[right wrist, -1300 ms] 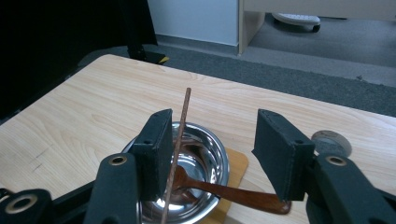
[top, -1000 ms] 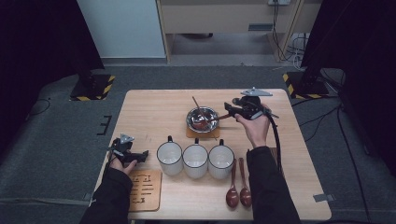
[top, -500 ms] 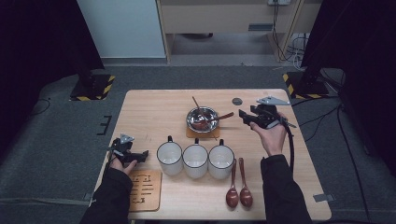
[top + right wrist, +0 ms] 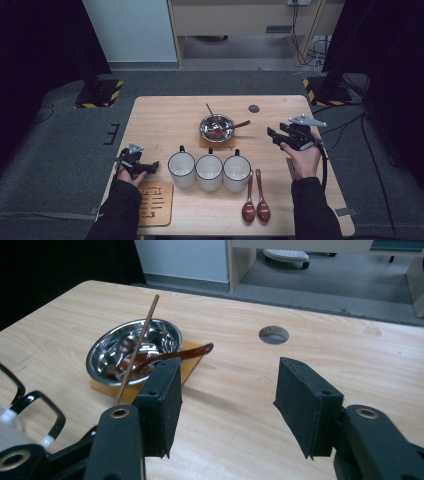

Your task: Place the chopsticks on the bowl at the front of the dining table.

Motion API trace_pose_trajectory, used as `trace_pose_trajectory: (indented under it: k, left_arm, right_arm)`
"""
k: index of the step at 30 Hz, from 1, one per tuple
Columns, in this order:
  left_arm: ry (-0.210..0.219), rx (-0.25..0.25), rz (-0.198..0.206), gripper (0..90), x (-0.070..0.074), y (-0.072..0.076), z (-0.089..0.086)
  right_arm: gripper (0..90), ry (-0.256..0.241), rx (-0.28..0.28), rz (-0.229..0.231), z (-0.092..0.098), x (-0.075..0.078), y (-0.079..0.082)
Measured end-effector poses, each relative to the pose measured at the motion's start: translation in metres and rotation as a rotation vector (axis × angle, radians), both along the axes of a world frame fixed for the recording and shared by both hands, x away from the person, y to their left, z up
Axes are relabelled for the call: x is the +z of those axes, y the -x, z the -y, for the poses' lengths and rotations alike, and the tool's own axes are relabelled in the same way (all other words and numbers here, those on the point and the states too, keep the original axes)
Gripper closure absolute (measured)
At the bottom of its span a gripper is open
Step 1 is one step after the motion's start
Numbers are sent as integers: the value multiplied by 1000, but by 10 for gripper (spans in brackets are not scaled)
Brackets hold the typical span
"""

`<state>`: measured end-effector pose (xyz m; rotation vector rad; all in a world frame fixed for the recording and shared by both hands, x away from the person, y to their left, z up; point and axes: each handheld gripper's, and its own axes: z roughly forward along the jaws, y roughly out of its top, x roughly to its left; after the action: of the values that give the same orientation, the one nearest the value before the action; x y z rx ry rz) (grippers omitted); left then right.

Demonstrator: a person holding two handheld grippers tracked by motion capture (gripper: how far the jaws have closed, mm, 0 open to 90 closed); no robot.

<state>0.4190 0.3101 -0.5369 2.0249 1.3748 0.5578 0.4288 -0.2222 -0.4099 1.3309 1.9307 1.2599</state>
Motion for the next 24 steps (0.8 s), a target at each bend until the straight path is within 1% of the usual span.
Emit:
trace_pose_trajectory:
  k: [3,4,7,8,10,14,16,21,22,24]
  left_arm:
    - [0,0,0,0,0,0,0]
    - [0,0,0,0,0,0,0]
    - [0,0,0,0,0,0,0]
    - [0,0,0,0,0,0,0]
    - [0,0,0,0,0,0,0]
    - [0,0,0,0,0,0,0]
    - [0,0,0,0,0,0,0]
    - [0,0,0,0,0,0,0]
    - [0,0,0,0,0,0,0]
    - [0,0,0,0,0,0,0]
  right_arm:
    - [438,0,-1,-2,3,-4,4]
    - [436,-2,-4,-5,7,-8,9]
    - [435,-7,-8,-12,11,-12,13]
    - [433,-5,-9,-12,15,-16,17]
    - [431,-14,-15,-17,18,-19,21]
    - [429,-15,-19,-19,23,-23,27]
    - [429,-8,-23,-24,27,-27,33]
    - [427,-3,-21,-36,32,-33,40]
    - [425,0,-20,-48,33,-37,43]
    - [424,4,-21,-52,34,-39,45]
